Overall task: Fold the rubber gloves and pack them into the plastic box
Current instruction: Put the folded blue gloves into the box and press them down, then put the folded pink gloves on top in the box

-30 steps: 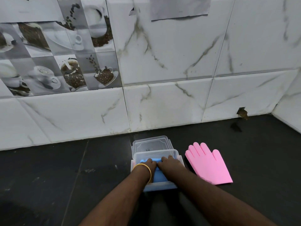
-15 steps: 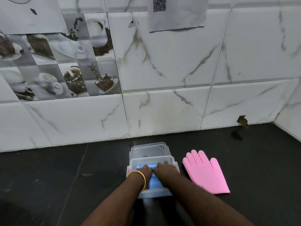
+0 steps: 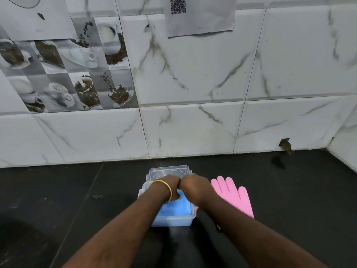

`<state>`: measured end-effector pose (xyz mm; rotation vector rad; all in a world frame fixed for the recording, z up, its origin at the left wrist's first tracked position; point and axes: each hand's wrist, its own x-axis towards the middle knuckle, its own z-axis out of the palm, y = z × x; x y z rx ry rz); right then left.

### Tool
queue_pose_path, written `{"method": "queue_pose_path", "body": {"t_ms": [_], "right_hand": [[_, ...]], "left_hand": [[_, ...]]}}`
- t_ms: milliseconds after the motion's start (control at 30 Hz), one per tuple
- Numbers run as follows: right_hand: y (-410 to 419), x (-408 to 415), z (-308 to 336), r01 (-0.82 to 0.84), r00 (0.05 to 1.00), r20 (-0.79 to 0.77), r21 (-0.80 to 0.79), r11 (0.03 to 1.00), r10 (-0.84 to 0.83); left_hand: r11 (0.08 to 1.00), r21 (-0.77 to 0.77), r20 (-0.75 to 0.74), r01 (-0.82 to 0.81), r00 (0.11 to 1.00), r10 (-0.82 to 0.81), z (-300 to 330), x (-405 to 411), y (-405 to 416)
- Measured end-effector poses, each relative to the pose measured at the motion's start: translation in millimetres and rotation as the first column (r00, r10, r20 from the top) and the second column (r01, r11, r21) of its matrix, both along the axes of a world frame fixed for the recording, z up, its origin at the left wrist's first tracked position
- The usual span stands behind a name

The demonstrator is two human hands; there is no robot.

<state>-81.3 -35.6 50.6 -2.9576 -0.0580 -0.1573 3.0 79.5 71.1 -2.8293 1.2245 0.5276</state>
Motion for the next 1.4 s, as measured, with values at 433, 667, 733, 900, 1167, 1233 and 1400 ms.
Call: {"method": "queue_pose_path", "body": {"t_ms": [433, 667, 733, 900, 1167, 1233, 1400], "right_hand": [[-136, -74, -40, 0.499, 0.82, 0.007, 0.483, 0.72, -0.573], [-142, -114, -78, 0.693, 0.713, -0.293, 0.435, 0.575, -0.637], [-141, -120, -85, 0.717, 0.684, -0.321, 0.458, 0.524, -0.655], [-142, -130, -84, 0.703, 0.699, -0.397, 0.536, 0.468, -0.594], [-140, -136, -69, 0.704, 0.699, -0.441, 0.565, 0.431, -0.563], [-141, -137, -69, 0.699, 0.697, -0.461, 0.607, 0.379, -0.549], [-142, -143, -70, 0.614, 0.685, -0.478, 0.785, 0.082, -0.55]], "left_hand": [[0.942, -0.21, -0.167, -0.263, 0.959, 0.23, -23, -101, -104], [0.829, -0.053, -0.338, -0.557, 0.791, 0.51, -61, -126, -112], [0.751, -0.047, -0.432, -0.659, 0.691, 0.58, -69, -129, -110], [0.518, -0.031, -0.622, -0.855, 0.422, 0.66, -77, -130, -115], [0.324, 0.147, -0.905, -0.934, 0.005, 0.424, -62, -125, -118], [0.295, 0.169, -0.918, -0.94, -0.042, 0.394, -58, -124, -120], [0.162, 0.036, -0.964, -0.986, 0.008, 0.267, -49, -133, -135]]}}
